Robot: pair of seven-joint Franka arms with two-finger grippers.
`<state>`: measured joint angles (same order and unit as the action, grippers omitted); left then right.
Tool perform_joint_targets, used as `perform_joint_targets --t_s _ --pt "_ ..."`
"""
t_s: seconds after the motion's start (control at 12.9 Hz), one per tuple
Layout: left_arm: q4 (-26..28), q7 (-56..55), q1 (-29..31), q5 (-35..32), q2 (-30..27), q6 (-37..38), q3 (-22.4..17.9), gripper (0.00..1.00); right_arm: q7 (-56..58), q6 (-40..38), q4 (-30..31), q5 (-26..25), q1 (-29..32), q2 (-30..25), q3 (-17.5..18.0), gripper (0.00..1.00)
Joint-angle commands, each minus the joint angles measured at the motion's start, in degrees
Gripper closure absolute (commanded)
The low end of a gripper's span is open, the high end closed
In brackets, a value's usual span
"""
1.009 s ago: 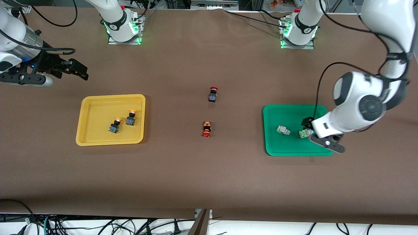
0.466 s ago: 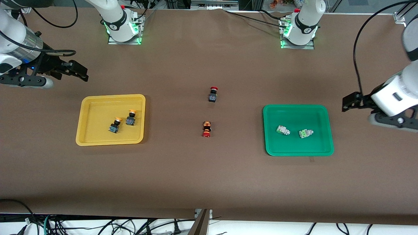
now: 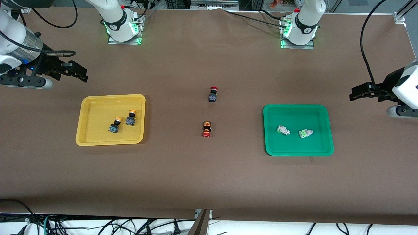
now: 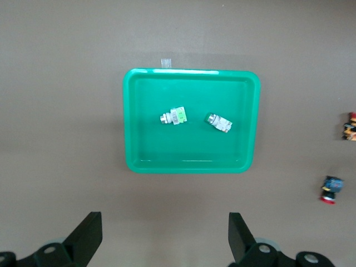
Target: Place green and yellow buttons in trays
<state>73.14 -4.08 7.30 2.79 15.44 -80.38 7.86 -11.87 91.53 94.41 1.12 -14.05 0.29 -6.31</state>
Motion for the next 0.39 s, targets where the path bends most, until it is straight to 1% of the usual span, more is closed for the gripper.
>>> perform_joint_targets --t_s 0.0,0.23,0.31 --pt "-0.54 -1.28 -0.88 1.53 -0.42 1.19 -1.79 0.0 0.98 -1.53 -1.95 -1.04 0.96 0.68 0.94 0.01" --pt "-0.54 -1.19 -1.85 -3.21 -0.33 1.19 -1.27 0.0 0.89 -1.44 -2.04 -1.12 0.96 0.68 0.94 0.01" --pt "-0.54 -1.1 -2.02 -3.83 -0.41 1.19 -1.18 0.0 0.89 -1.44 -2.04 -1.12 0.96 0.68 0.94 0.01"
